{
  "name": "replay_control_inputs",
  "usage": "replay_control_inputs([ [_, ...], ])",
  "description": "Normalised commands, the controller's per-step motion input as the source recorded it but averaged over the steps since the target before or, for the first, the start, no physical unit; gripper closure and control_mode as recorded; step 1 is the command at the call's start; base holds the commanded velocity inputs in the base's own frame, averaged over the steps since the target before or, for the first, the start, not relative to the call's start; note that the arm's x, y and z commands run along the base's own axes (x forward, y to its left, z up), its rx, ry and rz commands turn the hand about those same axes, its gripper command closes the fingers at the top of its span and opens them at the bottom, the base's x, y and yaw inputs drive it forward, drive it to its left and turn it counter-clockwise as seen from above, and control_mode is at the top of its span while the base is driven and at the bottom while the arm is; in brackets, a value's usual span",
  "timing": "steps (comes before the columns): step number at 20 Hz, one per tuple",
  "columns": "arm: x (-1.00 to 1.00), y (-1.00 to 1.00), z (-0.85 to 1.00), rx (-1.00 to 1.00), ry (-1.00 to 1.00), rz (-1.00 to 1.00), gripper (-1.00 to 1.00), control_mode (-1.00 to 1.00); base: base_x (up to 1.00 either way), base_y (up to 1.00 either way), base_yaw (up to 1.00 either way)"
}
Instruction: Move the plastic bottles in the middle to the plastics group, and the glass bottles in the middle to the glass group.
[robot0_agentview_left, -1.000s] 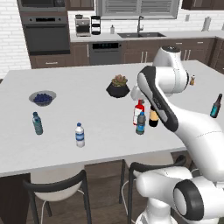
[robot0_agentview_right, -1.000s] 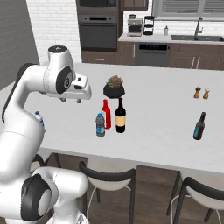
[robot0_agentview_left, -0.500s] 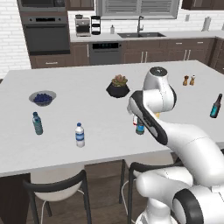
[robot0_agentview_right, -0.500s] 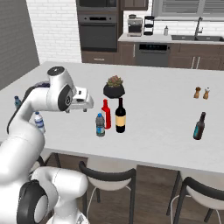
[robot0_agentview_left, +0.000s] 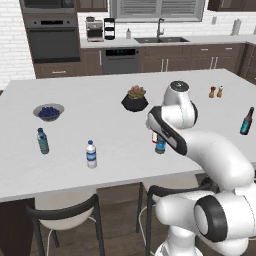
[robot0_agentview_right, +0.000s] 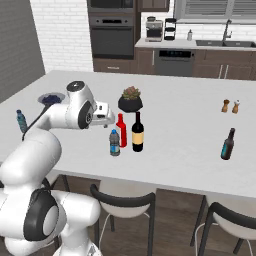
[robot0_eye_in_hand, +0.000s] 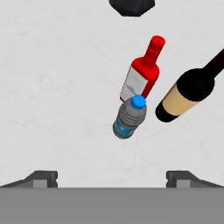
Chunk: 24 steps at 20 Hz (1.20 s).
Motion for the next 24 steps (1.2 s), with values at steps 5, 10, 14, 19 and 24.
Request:
replay_control_inputs([
  [5, 0.03, -0.28, -0.09, 0.02, 0.00, 0.00, -1.00, -1.00, 0.00, 0.00, 0.00],
  [10, 0.14, -0.10, -0.27, 0.00, 0.00, 0.00, -1.00, -1.00, 0.00, 0.00, 0.00],
  [14, 0.25, 0.00, -0.40, 0.00, 0.00, 0.00, -1.00, -1.00, 0.00, 0.00, 0.00],
  [19, 0.27, 0.00, -0.25, 0.00, 0.00, 0.00, -1.00, -1.00, 0.00, 0.00, 0.00],
  [24, 0.27, -0.03, -0.02, 0.00, 0.00, 0.00, -1.00, -1.00, 0.00, 0.00, 0.00],
])
